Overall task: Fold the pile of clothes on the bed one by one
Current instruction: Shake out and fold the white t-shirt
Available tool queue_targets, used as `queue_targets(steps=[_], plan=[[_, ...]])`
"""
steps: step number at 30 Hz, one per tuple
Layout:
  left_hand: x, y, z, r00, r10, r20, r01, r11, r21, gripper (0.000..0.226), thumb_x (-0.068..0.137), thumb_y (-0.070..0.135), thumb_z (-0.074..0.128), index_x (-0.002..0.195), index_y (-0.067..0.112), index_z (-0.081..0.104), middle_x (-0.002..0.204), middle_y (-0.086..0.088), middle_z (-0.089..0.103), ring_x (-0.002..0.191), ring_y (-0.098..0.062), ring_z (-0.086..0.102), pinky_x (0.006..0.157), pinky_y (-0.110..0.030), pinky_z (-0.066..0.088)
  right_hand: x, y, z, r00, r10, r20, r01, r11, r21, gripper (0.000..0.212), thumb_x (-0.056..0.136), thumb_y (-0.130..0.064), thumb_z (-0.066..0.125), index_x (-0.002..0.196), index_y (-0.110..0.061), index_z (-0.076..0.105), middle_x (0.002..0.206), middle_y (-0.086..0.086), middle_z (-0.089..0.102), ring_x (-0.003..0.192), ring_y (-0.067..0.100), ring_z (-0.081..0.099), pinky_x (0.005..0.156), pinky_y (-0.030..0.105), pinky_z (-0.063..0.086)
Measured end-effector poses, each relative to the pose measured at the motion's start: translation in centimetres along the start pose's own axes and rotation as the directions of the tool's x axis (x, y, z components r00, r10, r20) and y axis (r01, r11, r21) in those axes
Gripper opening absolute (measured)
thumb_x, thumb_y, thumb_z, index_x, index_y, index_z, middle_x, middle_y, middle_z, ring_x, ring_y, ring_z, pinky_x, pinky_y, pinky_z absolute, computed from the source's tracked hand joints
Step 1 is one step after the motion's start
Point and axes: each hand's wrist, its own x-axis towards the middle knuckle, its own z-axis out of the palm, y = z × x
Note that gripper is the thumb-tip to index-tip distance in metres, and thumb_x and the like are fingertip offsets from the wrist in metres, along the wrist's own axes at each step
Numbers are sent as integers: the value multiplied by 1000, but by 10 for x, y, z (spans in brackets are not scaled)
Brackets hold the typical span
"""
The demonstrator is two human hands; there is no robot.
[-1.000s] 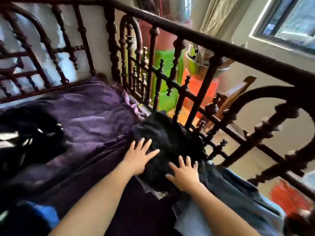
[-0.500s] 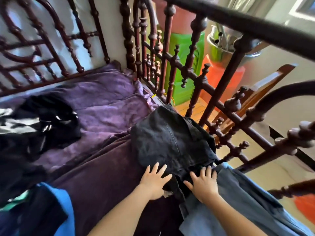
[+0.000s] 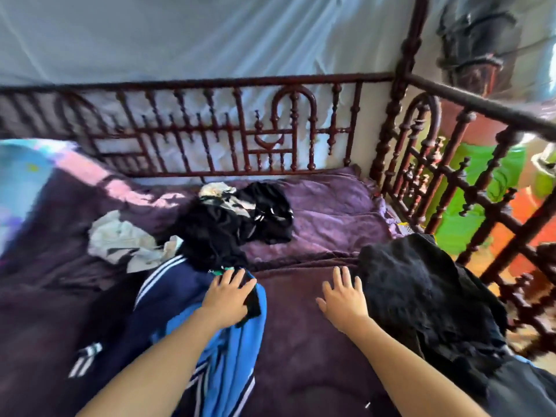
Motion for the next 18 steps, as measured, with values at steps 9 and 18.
queue_targets(steps=[9, 18], plan=[[-233, -169, 42, 894, -438, -96, 424, 895, -139, 62, 96, 37, 38, 150, 27, 10, 158, -2, 2, 145, -23, 3, 114, -38, 14, -51, -225, -73, 897, -411, -164, 399, 911, -102, 54, 98, -38, 34, 146, -16, 23, 156, 16, 6, 145, 31, 2, 113, 50, 10], [-433, -250, 80, 640, -740, -208, 666, 669, -331, 57, 95, 40, 40, 148, 27, 21, 157, 2, 14, 142, -21, 14, 110, -35, 24, -143, -409, -95, 712, -673, -202, 657, 739, -147, 53, 97, -33, 36, 146, -19, 21, 156, 13, 6, 145, 28, 1, 113, 48, 12]])
